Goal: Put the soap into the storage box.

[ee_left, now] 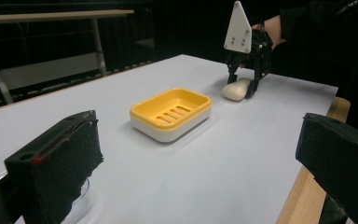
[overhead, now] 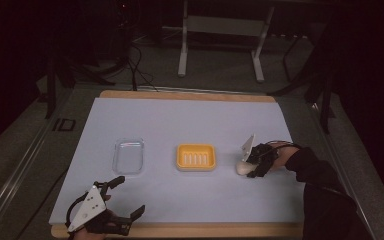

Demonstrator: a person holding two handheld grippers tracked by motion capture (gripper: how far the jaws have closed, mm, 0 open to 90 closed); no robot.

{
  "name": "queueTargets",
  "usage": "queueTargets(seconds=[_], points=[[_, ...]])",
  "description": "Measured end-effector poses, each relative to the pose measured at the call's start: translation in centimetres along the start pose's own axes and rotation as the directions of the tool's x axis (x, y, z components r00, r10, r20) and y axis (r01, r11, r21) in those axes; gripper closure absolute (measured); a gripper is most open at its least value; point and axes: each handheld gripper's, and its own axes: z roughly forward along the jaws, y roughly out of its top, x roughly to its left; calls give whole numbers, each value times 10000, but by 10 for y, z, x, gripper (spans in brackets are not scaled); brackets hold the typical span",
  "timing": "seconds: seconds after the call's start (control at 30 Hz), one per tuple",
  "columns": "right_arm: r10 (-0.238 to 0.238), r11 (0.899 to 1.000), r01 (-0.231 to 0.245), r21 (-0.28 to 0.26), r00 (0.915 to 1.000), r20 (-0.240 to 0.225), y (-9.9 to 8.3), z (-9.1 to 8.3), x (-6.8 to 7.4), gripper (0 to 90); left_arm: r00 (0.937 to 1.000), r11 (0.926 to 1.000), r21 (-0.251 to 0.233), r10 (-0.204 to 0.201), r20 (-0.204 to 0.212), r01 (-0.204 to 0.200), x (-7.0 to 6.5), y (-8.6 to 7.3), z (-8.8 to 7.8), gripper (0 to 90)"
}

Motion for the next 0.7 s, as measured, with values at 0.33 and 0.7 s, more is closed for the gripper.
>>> queueTargets(seconds=[0.33,0.7], points=[[623,9980,-621,87,9979,-190,1,-3,-2,497,10000,10000,-2,55,18,-55,0,0,0,2],[712,9975,-711,61,9969,-337,3,-19,1,497,9998,9999,-66,125,124,-124,-2,1,0,2]])
